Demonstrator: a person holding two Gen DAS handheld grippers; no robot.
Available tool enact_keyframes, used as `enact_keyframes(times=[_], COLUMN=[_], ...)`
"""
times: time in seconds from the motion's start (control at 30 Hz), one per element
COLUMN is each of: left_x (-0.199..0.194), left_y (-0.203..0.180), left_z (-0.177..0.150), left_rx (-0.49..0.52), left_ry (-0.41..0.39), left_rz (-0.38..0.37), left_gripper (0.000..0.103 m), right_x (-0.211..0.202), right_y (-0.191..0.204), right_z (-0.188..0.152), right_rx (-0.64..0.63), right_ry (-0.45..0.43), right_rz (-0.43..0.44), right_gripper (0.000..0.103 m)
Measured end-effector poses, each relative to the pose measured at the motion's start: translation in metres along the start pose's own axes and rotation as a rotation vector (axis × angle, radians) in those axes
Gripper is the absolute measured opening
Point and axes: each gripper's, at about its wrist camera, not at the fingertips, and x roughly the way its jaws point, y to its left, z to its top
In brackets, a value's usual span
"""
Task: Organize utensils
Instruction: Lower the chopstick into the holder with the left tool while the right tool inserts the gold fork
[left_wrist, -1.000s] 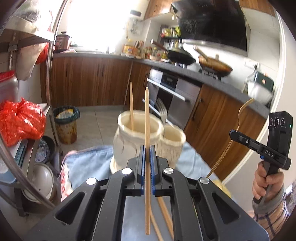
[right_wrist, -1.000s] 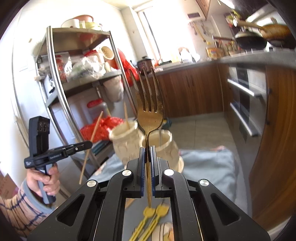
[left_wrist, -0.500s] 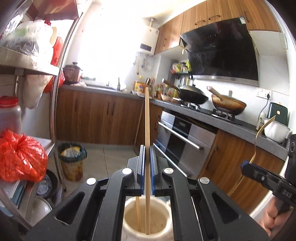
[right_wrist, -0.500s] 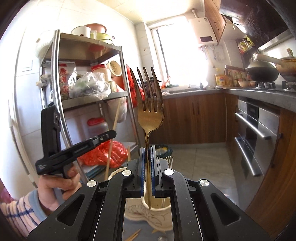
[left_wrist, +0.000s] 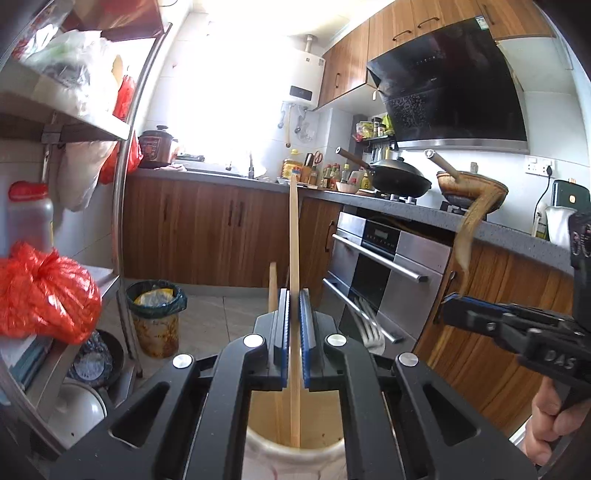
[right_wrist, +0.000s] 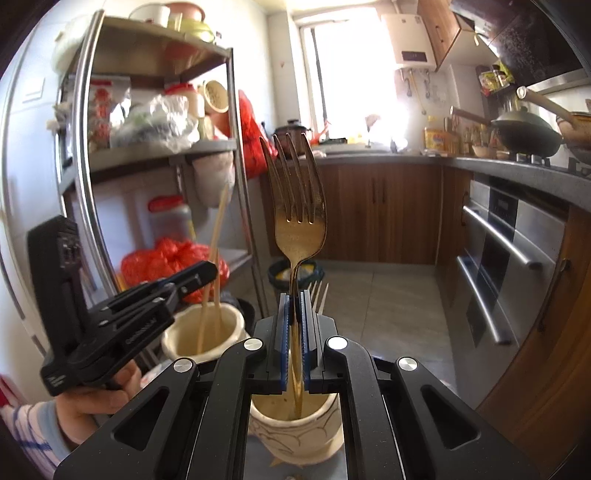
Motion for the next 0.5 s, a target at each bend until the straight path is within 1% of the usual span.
enact_keyframes(times=[0.13,0.23,0.37,0.5], left_x=[0.002,0.005,0.008,0.007], left_y=[0.004,0.008,0.008,0.006], left_z=[-0.010,-0.012,-0.017,-0.017], left_rx=[-0.001,-0.010,-0.004,0.003], left_ry=[0.027,0.049,0.065,0.068], left_rz=[0.023,0.036,0.045,0.047], left_gripper=[0.005,0.005,0.005,0.005], right_x=[0.016,0.026,0.036,0.040], right_y=[0.005,0.007,0.007,0.007], right_z=[-0.010,-0.016,-0.021,-0.021], right_rx=[-0.013,-0.013,-0.007,0.002], right_ry=[0.056,0.082,0.105,0.105], right_rz=[-0.001,0.005,0.013,0.021], right_gripper=[0.007,0.007,0.007,0.007])
